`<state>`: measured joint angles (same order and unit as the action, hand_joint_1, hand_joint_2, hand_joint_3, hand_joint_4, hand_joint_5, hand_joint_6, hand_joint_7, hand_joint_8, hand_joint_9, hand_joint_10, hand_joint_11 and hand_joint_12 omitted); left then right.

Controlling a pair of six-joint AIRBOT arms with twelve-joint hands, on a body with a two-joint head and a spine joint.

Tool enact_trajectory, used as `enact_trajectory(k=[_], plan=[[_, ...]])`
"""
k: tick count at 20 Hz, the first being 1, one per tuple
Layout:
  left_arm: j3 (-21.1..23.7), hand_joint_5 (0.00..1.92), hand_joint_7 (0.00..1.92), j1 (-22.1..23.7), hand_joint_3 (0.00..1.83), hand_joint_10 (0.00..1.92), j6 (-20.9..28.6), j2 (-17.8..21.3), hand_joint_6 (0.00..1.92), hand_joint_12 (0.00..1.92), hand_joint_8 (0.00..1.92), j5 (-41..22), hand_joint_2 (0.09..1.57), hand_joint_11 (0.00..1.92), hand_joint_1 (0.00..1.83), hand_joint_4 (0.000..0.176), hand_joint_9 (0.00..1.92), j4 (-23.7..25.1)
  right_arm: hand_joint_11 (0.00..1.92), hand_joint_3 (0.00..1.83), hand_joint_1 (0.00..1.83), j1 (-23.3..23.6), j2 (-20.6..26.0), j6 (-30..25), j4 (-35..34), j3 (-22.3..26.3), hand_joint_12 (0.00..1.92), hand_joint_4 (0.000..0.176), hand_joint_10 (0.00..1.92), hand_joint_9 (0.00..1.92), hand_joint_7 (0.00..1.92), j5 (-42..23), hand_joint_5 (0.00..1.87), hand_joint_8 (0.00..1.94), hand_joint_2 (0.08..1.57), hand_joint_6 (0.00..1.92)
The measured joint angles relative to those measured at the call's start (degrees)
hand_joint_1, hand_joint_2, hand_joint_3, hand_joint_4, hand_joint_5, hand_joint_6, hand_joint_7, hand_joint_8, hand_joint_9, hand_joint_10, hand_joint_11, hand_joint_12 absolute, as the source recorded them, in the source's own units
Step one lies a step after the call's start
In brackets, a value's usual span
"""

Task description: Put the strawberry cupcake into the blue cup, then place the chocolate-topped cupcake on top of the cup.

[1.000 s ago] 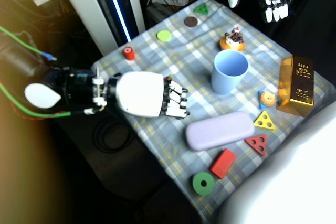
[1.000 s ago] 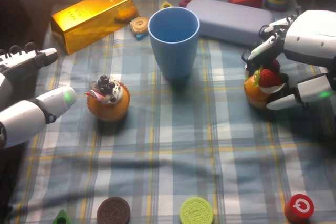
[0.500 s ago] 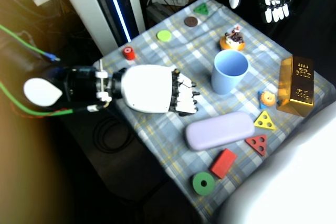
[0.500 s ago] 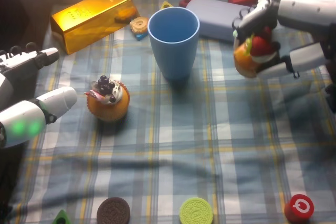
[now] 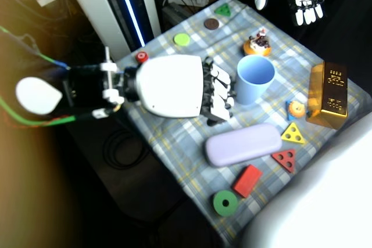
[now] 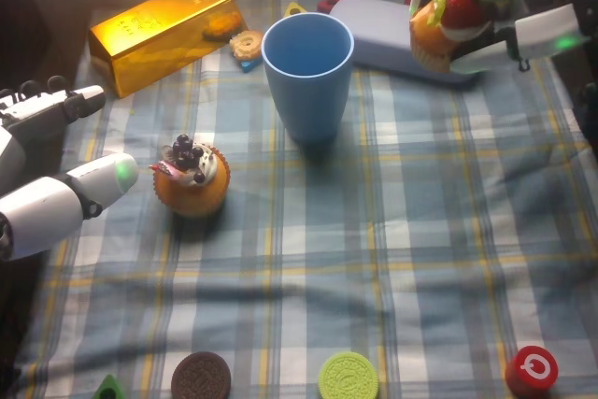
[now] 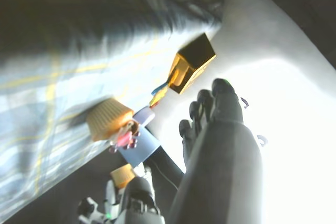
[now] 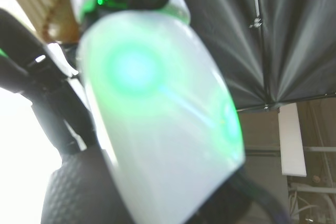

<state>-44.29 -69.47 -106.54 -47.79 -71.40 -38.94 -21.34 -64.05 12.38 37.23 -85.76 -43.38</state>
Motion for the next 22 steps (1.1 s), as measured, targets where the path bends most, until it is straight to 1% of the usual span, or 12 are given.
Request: enact_trajectory(k=[3,6,7,8,9,11,13,14,15,16,18,22], plan=[[-0.28,0.39,0.27,0.39,0.0,0.0,0.0,-0.11,0.0,0.18,0.0,0.57,1.13,0.0,0.27,0.08,0.16,0.09,0.75,0.0,1.03,1.77,-1.03,-0.31,1.2,-0.96,1.32,0.104,0.59,1.05,1.24,0.28,0.97,0.01,1.12,0.99],[-0.35,0.39,0.26,0.63,0.0,0.0,0.04,-0.13,0.0,0.19,0.0,1.2,1.13,0.0,0.3,0.066,0.16,0.26,0.73,0.0,1.02,3.72,-3.41,-0.33,0.98,-2.89,1.34,0.146,0.61,1.03,1.24,0.13,0.98,0.0,1.11,0.97],[-0.35,0.41,0.29,0.63,0.0,0.01,0.0,-0.24,0.01,0.21,0.01,1.44,1.14,0.05,0.3,0.052,0.2,0.37,0.72,0.0,0.89,4.13,-4.76,-0.33,0.79,-3.93,1.33,0.0,0.59,1.03,1.23,0.07,1.07,0.0,1.08,0.2],[-0.35,0.4,0.29,0.7,0.0,0.0,0.0,-0.24,0.0,0.29,0.0,1.6,1.14,0.01,0.32,0.056,0.19,0.55,0.81,0.0,1.02,4.39,-5.46,-0.46,0.87,-4.42,1.33,0.066,0.64,1.08,1.26,0.09,1.07,0.01,1.08,0.69],[-0.81,0.4,0.29,0.87,0.0,0.0,0.02,-0.24,0.0,0.3,0.0,2.01,1.14,0.0,0.33,0.06,0.18,0.7,0.84,0.0,1.07,4.72,-6.6,-0.66,1.33,-5.01,1.39,0.013,0.71,1.08,1.28,0.07,1.03,0.01,1.09,0.87],[-0.94,0.4,0.28,1.29,0.0,0.0,0.02,-0.22,0.0,0.31,0.0,2.27,1.14,0.0,0.34,0.032,0.18,0.37,0.87,0.0,1.06,4.9,-7.06,-0.74,1.38,-5.31,1.33,0.049,0.71,1.1,1.3,0.02,1.01,0.01,1.1,0.93],[-0.94,0.42,0.31,1.42,0.0,0.0,0.0,-0.22,0.0,0.49,0.0,2.58,1.13,0.0,0.33,0.043,0.24,0.66,0.85,0.0,0.9,5.6,-7.61,-0.81,1.36,-5.79,1.36,0.0,0.69,1.09,1.27,0.46,1.06,0.01,1.05,0.19],[-0.94,0.42,0.3,1.46,0.0,0.0,0.02,-0.22,0.0,0.46,0.0,2.69,1.13,0.0,0.34,0.045,0.22,0.76,0.84,0.0,1.03,5.9,-7.87,-0.79,1.33,-5.84,1.36,0.056,0.64,1.09,1.26,0.44,1.08,0.0,1.06,0.68],[-0.94,0.42,0.3,1.46,0.0,0.0,0.0,-0.22,0.0,0.44,0.0,2.69,1.14,0.0,0.35,0.035,0.22,1.01,0.82,0.0,0.89,6.23,-8.44,-0.81,0.94,-6.05,1.31,0.0,0.57,1.08,1.23,0.02,1.01,0.0,1.06,0.35],[-0.94,0.42,0.3,1.46,0.0,0.0,0.0,-0.22,0.0,0.44,0.0,2.71,1.13,0.0,0.34,0.033,0.22,1.14,0.82,0.0,1.04,6.47,-9.01,-0.81,0.83,-6.21,1.34,0.017,0.54,1.1,1.24,-0.07,1.04,0.0,1.09,0.76],[-0.98,0.4,0.29,1.57,0.0,0.0,0.0,-0.22,0.0,0.49,0.0,2.82,1.14,0.0,0.33,0.04,0.23,1.05,0.84,0.0,0.87,6.47,-9.81,-0.81,1.22,-6.43,1.36,0.0,0.54,1.12,1.23,0.0,0.99,0.0,1.05,0.14],[-1.33,0.42,0.3,1.73,0.0,0.0,-0.02,-0.24,0.0,0.54,0.0,3.08,1.14,0.0,0.37,0.02,0.25,1.49,0.76,0.0,0.84,7.56,-11.78,-0.81,1.97,-7.74,1.29,0.0,0.28,1.14,1.16,-0.07,1.02,0.0,1.04,0.0]])
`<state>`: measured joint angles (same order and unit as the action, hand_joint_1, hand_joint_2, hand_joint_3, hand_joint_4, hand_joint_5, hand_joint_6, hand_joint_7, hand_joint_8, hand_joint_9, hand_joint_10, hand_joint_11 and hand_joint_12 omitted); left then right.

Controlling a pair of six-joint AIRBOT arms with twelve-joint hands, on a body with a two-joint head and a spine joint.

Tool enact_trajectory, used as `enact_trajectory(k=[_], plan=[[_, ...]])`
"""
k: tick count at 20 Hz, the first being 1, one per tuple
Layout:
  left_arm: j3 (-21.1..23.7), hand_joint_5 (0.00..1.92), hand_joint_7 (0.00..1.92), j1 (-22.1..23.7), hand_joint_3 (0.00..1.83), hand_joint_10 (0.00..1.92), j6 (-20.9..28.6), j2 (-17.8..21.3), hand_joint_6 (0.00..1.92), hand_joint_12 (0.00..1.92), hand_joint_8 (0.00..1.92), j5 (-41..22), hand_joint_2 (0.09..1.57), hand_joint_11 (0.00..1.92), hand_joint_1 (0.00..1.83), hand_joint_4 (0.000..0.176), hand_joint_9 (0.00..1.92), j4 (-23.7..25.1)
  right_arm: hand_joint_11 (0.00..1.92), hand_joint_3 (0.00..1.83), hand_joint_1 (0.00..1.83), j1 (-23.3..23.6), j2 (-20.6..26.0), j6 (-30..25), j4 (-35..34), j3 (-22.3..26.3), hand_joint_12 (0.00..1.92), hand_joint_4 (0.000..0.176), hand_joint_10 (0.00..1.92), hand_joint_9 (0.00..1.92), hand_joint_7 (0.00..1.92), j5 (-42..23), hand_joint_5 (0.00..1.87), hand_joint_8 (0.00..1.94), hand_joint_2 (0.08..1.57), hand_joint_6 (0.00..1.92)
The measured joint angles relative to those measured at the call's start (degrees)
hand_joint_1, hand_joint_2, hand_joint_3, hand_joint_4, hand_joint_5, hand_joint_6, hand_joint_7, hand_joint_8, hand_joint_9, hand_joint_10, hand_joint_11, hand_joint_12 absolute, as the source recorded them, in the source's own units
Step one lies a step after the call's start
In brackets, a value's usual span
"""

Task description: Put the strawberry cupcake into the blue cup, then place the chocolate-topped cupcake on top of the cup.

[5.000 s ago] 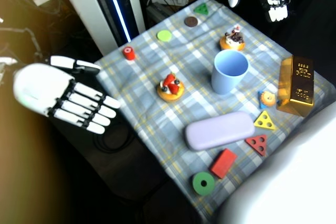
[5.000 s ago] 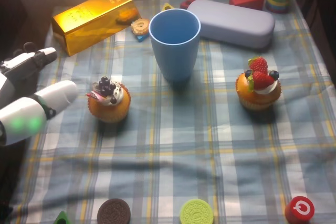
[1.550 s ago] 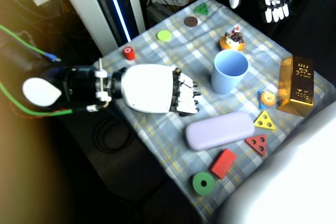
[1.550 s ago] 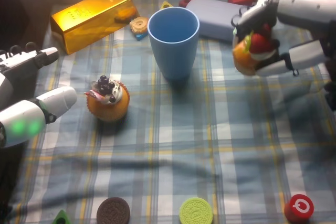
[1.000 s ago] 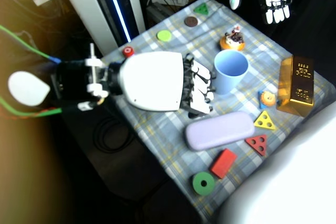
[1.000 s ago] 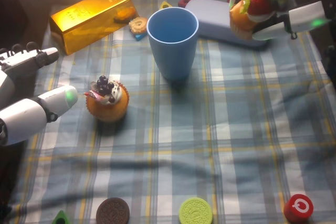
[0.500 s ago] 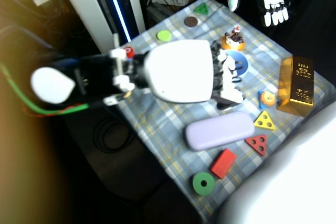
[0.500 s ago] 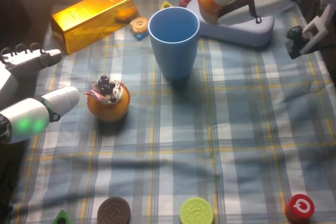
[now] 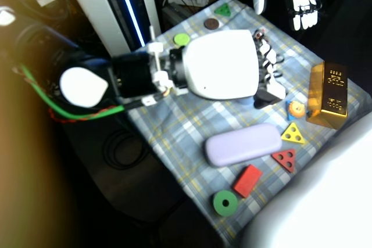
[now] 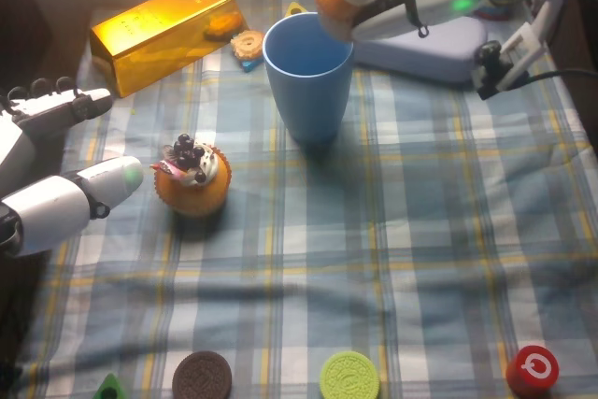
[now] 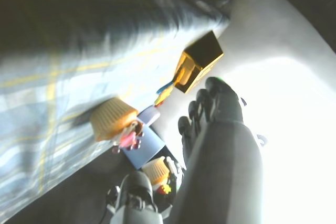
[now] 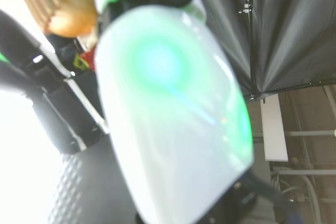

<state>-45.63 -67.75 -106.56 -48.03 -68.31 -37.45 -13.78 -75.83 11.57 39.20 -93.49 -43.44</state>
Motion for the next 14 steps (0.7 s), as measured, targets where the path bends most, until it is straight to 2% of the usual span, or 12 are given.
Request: enact_trajectory(k=[2,9,10,11,12,13,14], plan=[[-0.33,0.42,0.3,0.44,0.0,0.0,0.02,-0.46,0.0,0.54,0.0,0.22,1.14,0.0,0.37,0.02,0.25,0.02,0.76,0.0,0.84,0.09,-1.38,-0.07,0.48,-0.22,1.29,0.0,0.26,1.15,1.16,0.0,1.02,0.0,1.04,0.0],[-0.33,0.42,0.3,0.55,0.0,0.0,0.04,-0.46,0.0,0.54,0.0,0.44,1.14,0.0,0.37,0.02,0.25,0.22,0.76,0.0,0.84,0.07,-1.55,-0.22,0.48,-0.46,1.29,0.0,0.25,1.15,1.16,0.02,1.02,0.0,1.04,0.0],[-0.33,0.43,0.31,0.55,0.0,0.0,0.02,-0.46,0.0,0.5,0.0,0.46,1.14,0.0,0.38,0.015,0.24,0.35,0.75,0.0,0.79,0.07,-1.6,-0.22,0.48,-0.46,1.21,0.0,0.2,1.14,1.13,0.0,1.0,0.0,1.08,0.0],[-0.33,0.42,0.31,0.55,0.0,0.0,0.02,-0.46,0.0,0.6,0.0,0.48,1.14,0.0,0.36,0.006,0.26,0.37,0.82,0.0,0.73,0.09,-1.68,-0.24,0.5,-0.46,1.25,0.0,0.24,1.19,1.17,0.02,1.04,0.01,1.07,0.01],[-0.33,0.45,0.31,0.55,0.0,0.01,0.02,-0.46,0.01,0.67,0.0,0.5,1.13,0.0,0.38,0.027,0.28,0.37,0.74,0.0,0.77,0.07,-1.79,-0.26,0.5,-0.55,1.33,0.0,0.24,1.16,1.18,0.0,1.1,0.01,1.02,0.01],[-0.33,0.46,0.31,0.55,0.0,0.01,0.02,-0.46,0.01,0.68,0.0,0.5,1.12,0.0,0.38,0.038,0.28,0.42,0.73,0.0,0.77,0.07,-1.97,-0.42,0.57,-0.72,1.35,0.0,0.24,1.16,1.18,0.0,1.09,0.01,1.02,0.01],[-0.33,0.46,0.31,0.55,0.0,0.01,0.02,-0.46,0.01,0.68,0.0,0.52,1.11,0.0,0.38,0.037,0.29,0.42,0.72,0.0,0.81,0.07,-2.03,-0.44,0.57,-0.79,1.35,0.0,0.24,1.16,1.18,0.07,1.09,0.01,1.01,0.01]])
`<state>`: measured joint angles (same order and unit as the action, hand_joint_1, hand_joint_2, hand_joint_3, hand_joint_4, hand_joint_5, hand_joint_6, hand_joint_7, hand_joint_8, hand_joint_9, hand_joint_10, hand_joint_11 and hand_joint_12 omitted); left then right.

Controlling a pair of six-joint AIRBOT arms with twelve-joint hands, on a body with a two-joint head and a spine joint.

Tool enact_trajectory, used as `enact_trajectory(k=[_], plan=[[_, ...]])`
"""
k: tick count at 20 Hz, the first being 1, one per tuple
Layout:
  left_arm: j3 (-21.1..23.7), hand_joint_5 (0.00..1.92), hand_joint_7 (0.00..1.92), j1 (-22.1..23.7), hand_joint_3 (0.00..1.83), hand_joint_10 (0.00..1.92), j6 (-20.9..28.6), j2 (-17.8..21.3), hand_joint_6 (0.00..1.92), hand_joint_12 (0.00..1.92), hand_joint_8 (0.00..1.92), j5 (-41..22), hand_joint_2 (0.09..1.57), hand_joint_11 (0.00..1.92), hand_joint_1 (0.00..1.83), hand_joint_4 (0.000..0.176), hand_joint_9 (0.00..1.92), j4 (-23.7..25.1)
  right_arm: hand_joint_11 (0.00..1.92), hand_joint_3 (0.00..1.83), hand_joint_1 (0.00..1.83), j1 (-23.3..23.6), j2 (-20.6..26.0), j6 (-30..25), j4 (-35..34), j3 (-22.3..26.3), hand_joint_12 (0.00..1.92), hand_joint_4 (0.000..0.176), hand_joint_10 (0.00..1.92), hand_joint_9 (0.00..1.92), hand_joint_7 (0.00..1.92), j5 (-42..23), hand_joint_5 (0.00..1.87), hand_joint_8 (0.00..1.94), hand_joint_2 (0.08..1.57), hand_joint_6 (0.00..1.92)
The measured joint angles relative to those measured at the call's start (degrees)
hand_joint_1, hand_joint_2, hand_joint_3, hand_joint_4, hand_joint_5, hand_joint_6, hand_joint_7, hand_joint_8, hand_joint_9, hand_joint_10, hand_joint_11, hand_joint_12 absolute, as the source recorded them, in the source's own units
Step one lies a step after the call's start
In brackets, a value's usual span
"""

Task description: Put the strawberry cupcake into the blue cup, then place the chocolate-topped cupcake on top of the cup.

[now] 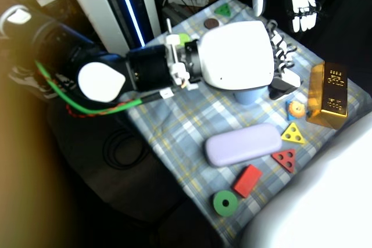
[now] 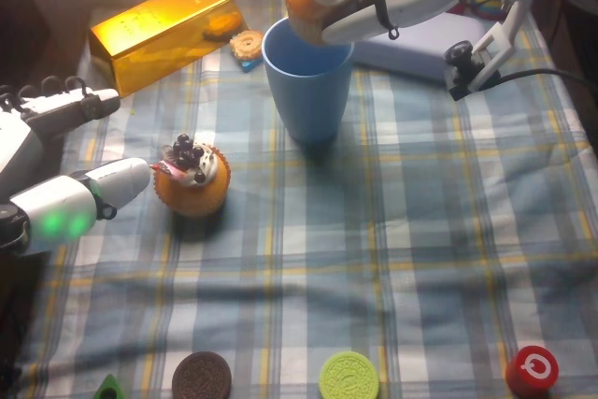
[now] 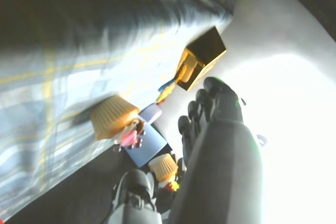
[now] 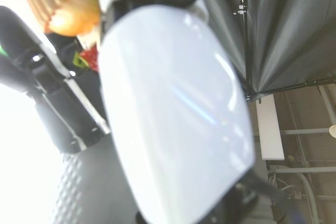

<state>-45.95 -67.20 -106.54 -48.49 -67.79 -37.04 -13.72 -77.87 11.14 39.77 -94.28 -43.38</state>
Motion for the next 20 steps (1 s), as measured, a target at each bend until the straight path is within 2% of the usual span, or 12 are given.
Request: enact_trajectory(k=[1,2,3,4,6,8,11,14,15,17,18,20], plan=[[0.0,0.45,0.31,0.0,0.0,0.0,0.0,0.0,0.0,0.65,0.0,0.02,1.11,0.0,0.37,0.038,0.28,-0.02,0.72,0.0,0.82,0.0,0.0,0.0,-0.04,0.0,1.35,0.0,0.24,1.15,1.18,-0.04,1.08,0.01,1.0,0.0],[0.0,0.46,0.32,0.0,0.0,0.0,0.0,0.0,0.0,0.67,0.0,0.04,1.11,0.0,0.36,0.031,0.29,-0.04,0.73,0.0,1.0,0.0,-0.07,-0.02,-0.02,0.0,1.37,0.114,0.27,1.17,1.21,-0.04,1.08,0.0,1.06,0.64],[0.0,0.44,0.31,0.0,0.0,0.0,0.0,0.0,0.0,0.65,0.0,0.04,1.12,0.0,0.35,0.02,0.28,0.02,0.73,0.0,0.87,0.0,-0.13,-0.07,0.02,0.0,1.39,0.0,0.32,1.15,1.2,-0.04,0.98,0.0,1.02,0.32],[0.0,0.45,0.31,0.0,0.0,0.0,0.0,0.0,0.0,0.64,0.0,0.04,1.12,0.0,0.37,0.008,0.28,0.02,0.72,0.0,0.89,0.02,-0.15,-0.24,0.22,0.0,1.42,0.0,0.42,1.11,1.22,-0.04,1.05,0.0,1.0,0.13],[0.0,0.45,0.3,0.0,0.0,0.0,0.0,0.0,0.0,0.61,0.0,0.04,1.12,0.0,0.36,0.03,0.28,-0.04,0.65,0.0,0.82,0.02,-0.22,-0.26,0.35,0.0,1.44,0.0,0.56,0.98,1.14,-0.04,1.05,0.0,1.0,0.01],[0.0,0.46,0.32,0.0,0.0,0.0,0.0,0.0,0.0,0.65,0.01,0.04,1.12,0.0,0.36,0.023,0.29,0.02,0.61,0.0,0.8,0.0,-0.39,-0.31,0.37,-0.04,1.43,0.0,0.54,0.93,1.09,-0.04,0.98,0.0,0.99,0.0],[0.0,0.45,0.31,0.0,0.0,0.0,0.0,0.0,0.0,0.75,0.0,0.04,1.12,0.0,0.37,0.028,0.3,-0.04,0.6,0.0,0.85,0.0,-0.44,-0.42,0.48,-0.04,1.45,0.0,0.54,0.96,1.1,-0.04,0.99,0.01,0.99,0.01],[0.0,0.46,0.31,0.0,0.0,0.0,0.0,0.0,0.0,0.7,0.0,0.07,1.11,0.0,0.37,0.036,0.3,-0.02,0.6,0.0,0.79,0.02,-0.44,-0.59,0.79,-0.04,1.45,0.0,0.52,0.93,1.05,-0.04,0.85,0.0,0.95,0.0],[0.0,0.46,0.31,0.0,0.0,0.0,0.0,0.0,0.0,0.71,0.0,0.04,1.11,0.0,0.37,0.038,0.3,-0.02,0.47,0.0,0.77,0.0,-0.44,-0.63,0.9,-0.04,1.52,0.0,0.49,0.83,0.97,-0.04,0.78,0.0,0.93,0.0],[0.0,0.46,0.31,0.0,0.0,0.0,0.0,0.0,0.0,0.71,0.0,0.04,1.12,0.0,0.35,0.037,0.3,-0.02,0.23,0.0,0.77,0.02,-0.46,-0.81,1.27,-0.11,1.48,0.0,0.19,0.69,0.8,-0.02,0.76,0.0,0.91,0.0],[0.0,0.45,0.3,0.0,0.0,0.0,0.0,0.0,0.0,0.65,0.0,0.04,1.12,0.0,0.37,0.028,0.28,-0.02,0.19,0.0,0.78,0.0,-0.46,-0.83,1.27,-0.11,1.35,0.0,0.1,0.66,0.75,-0.02,0.78,0.0,0.92,0.0],[0.0,0.45,0.31,0.0,0.0,0.0,0.0,0.0,0.0,0.64,0.0,0.04,1.12,0.0,0.36,0.036,0.29,0.0,0.27,0.0,0.82,0.02,-0.46,-0.85,1.25,-0.11,1.16,0.0,0.01,0.68,0.68,-0.04,0.77,0.0,0.9,0.0]])
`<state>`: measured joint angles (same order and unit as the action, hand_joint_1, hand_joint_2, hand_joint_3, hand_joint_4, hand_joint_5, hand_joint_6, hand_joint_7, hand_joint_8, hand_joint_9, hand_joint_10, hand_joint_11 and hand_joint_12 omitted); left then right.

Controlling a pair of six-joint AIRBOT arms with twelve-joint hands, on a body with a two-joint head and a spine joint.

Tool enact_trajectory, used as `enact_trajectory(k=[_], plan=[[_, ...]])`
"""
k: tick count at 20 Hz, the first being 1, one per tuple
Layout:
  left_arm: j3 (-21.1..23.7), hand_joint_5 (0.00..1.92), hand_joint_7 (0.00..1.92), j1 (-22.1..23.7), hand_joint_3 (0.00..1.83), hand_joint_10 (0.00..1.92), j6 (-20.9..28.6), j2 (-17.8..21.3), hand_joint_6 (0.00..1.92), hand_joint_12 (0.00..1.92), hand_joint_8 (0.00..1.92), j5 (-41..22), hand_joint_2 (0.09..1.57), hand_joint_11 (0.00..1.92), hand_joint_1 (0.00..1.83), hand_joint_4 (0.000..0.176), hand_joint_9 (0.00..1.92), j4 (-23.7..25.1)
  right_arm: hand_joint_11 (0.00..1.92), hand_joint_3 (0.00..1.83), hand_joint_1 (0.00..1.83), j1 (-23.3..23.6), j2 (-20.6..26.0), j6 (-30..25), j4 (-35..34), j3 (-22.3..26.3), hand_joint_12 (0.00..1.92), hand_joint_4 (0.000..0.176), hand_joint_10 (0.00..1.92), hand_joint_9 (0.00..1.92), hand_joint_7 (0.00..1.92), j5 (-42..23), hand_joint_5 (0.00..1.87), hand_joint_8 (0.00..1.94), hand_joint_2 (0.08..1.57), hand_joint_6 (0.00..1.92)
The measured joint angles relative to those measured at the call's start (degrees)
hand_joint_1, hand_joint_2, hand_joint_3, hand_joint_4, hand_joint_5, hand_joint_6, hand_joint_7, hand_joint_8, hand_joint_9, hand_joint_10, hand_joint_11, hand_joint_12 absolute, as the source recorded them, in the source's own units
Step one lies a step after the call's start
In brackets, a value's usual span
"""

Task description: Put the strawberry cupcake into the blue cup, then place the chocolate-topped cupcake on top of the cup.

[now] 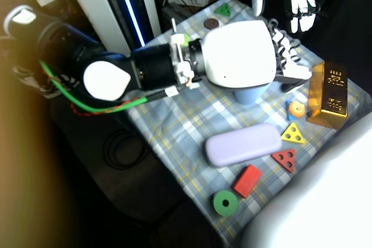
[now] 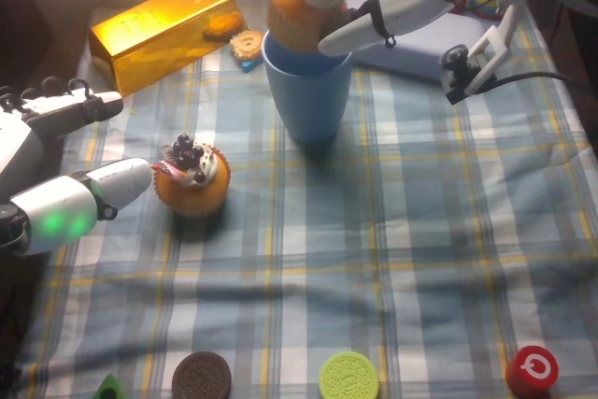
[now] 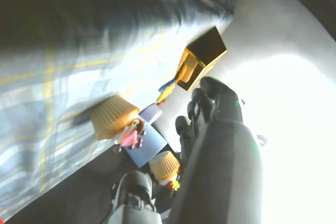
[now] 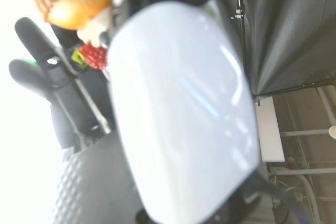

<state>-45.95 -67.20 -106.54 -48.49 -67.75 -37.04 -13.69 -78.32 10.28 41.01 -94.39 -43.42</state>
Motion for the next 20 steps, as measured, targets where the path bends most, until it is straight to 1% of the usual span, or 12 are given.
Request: enact_trajectory(k=[3,4,8,12,13,14,15,16,17,18,19,20], plan=[[0.0,0.46,0.31,0.0,0.0,0.0,0.0,0.0,0.0,0.61,0.0,0.02,1.12,0.0,0.4,0.025,0.28,-0.02,0.13,0.0,0.77,-0.02,0.0,0.0,0.02,-0.02,1.22,0.001,0.0,0.57,0.61,0.0,0.77,0.0,0.85,0.0],[0.0,0.46,0.32,0.02,0.0,0.0,0.0,0.0,0.0,0.69,0.0,0.02,1.11,0.0,0.36,0.047,0.3,0.0,0.16,0.0,0.8,0.0,0.0,-0.02,0.0,-0.04,1.24,0.0,0.02,0.62,0.64,-0.02,0.76,0.01,0.87,0.0],[0.0,0.45,0.31,0.02,0.0,0.0,0.0,0.0,0.0,0.67,0.0,0.02,1.12,0.0,0.36,0.036,0.29,-0.04,0.2,0.0,0.74,-0.02,0.0,-0.02,0.15,-0.04,1.35,0.0,0.03,0.7,0.69,-0.02,0.74,0.01,0.86,0.0],[0.0,0.44,0.3,0.02,0.0,0.0,0.0,0.0,0.0,0.61,0.0,0.02,1.12,0.0,0.37,0.039,0.29,-0.02,0.01,0.0,0.61,-0.02,0.02,-0.76,1.22,0.15,1.25,0.009,0.0,0.43,0.46,0.07,0.61,0.0,0.89,0.0],[0.02,0.43,0.3,0.02,0.0,0.0,0.0,0.0,0.0,0.62,0.0,0.02,1.12,0.0,0.35,0.048,0.28,-0.04,0.34,0.0,0.37,-0.02,0.13,-0.81,1.33,0.85,1.52,0.001,0.15,0.74,0.49,0.26,0.4,0.01,0.92,0.0],[0.02,0.43,0.31,0.02,0.0,0.0,0.0,0.0,0.0,0.65,0.0,0.02,1.13,0.0,0.34,0.02,0.29,0.0,0.08,0.0,0.17,-0.02,0.81,-0.5,1.51,2.25,1.03,0.013,0.05,0.37,0.32,0.28,0.26,0.0,0.95,0.0],[0.02,0.42,0.3,0.02,0.0,0.0,0.0,0.0,0.0,0.58,0.0,0.0,1.1,0.0,0.37,0.033,0.26,0.22,0.02,0.0,0.06,-0.02,1.9,-0.33,1.84,3.54,0.45,0.043,0.01,0.16,0.22,-0.31,0.21,0.0,0.97,0.0],[0.02,0.38,0.26,0.02,0.0,0.0,0.0,0.0,0.0,0.42,0.0,0.0,1.07,0.0,0.41,0.059,0.21,0.02,0.0,0.01,0.01,-0.02,3.02,-0.09,2.29,4.07,0.17,0.062,0.0,0.12,0.17,-0.72,0.18,0.0,1.02,0.0],[0.02,0.38,0.26,0.02,0.0,0.0,0.0,0.0,0.0,0.42,0.0,0.02,1.07,0.0,0.41,0.059,0.21,-0.17,0.0,0.01,0.01,-0.02,4.28,0.09,2.01,4.31,0.17,0.062,0.0,0.12,0.17,-0.85,0.18,0.0,1.02,0.0],[0.02,0.33,0.24,0.02,0.0,0.01,0.0,0.04,0.0,0.33,0.0,0.0,1.02,0.0,0.5,0.047,0.19,-0.22,0.0,0.0,0.0,-0.07,6.32,0.31,0.9,4.68,0.01,0.14,0.0,0.02,0.09,-0.76,0.17,0.0,1.04,0.0],[0.09,0.33,0.24,0.0,0.0,0.01,0.02,0.13,0.0,0.33,0.0,0.04,1.02,0.0,0.5,0.047,0.19,-0.28,0.0,0.0,0.0,-0.39,8.26,0.52,-0.07,5.46,0.01,0.14,0.0,0.02,0.09,-0.7,0.17,0.0,1.04,0.0],[0.09,0.3,0.22,0.02,0.0,0.0,0.0,0.15,0.0,0.35,0.0,0.02,0.96,0.0,0.48,0.045,0.2,-0.26,0.0,0.0,0.0,-1.31,10.56,1.49,-0.94,6.67,0.0,0.175,0.0,0.0,0.05,-0.72,0.11,0.0,1.03,0.0]])
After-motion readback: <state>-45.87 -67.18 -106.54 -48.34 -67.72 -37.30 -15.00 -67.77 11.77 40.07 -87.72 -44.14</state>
